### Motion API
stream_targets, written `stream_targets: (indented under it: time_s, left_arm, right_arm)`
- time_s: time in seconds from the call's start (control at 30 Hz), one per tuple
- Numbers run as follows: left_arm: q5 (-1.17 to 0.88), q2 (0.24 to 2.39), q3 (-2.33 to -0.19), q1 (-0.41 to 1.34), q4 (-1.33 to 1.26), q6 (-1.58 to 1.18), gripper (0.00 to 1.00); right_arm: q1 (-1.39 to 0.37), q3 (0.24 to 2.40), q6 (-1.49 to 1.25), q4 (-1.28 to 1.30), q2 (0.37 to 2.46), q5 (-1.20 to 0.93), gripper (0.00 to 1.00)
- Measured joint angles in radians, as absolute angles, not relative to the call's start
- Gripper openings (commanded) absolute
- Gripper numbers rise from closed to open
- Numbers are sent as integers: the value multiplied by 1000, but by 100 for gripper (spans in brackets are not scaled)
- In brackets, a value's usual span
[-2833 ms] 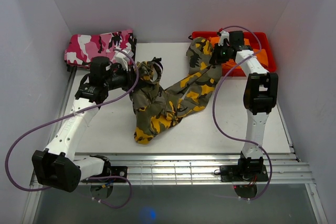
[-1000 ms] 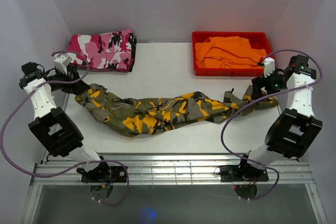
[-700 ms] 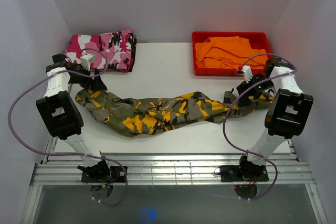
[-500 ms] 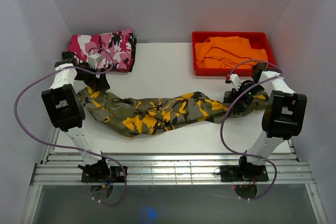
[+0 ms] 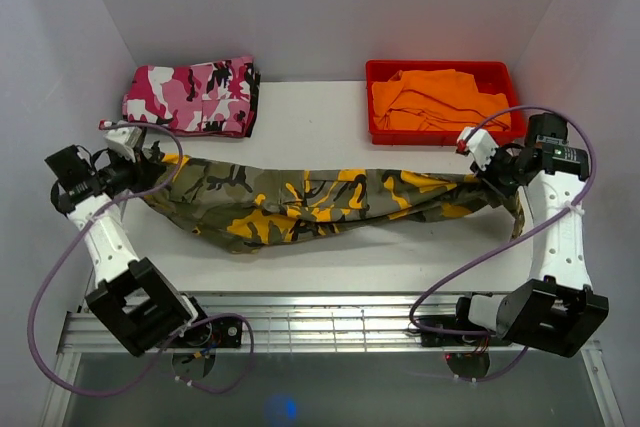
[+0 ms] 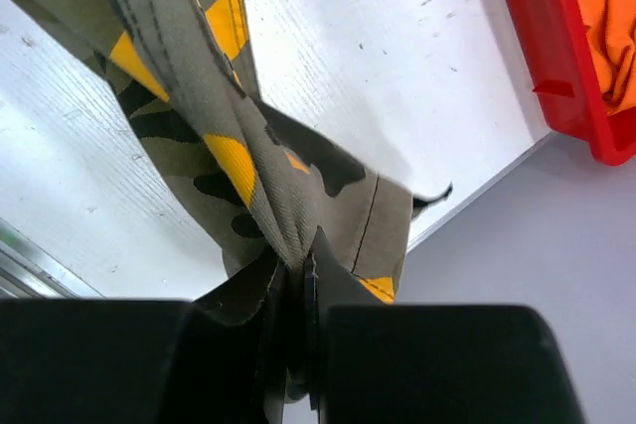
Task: Fold and stack the trousers
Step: Flatten the trousers out
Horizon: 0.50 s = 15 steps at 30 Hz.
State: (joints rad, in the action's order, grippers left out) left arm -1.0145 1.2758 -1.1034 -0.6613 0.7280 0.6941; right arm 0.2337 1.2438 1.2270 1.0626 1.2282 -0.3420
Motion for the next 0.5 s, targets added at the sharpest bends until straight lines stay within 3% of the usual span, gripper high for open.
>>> stream_targets:
  time_s: [0.17,0.37,0.4,0.5]
  left_arm:
    - [-1023,1108,-865,-673,319,381,0]
    - [-945,1294,-936,-641,31,131,0]
    - [-898,1355,-969,-622,2,110,0]
    - [-778,1493,-1043,-562,-47,88,32]
  right_arm:
    - [209,1433,1167,1045,1402,-361,8]
    - [109,1573,1082,936,1729,-343,8]
    - [88,1616,1065,926,1800,-339,11]
    - [44,1774,1007,907,1989,-313,48]
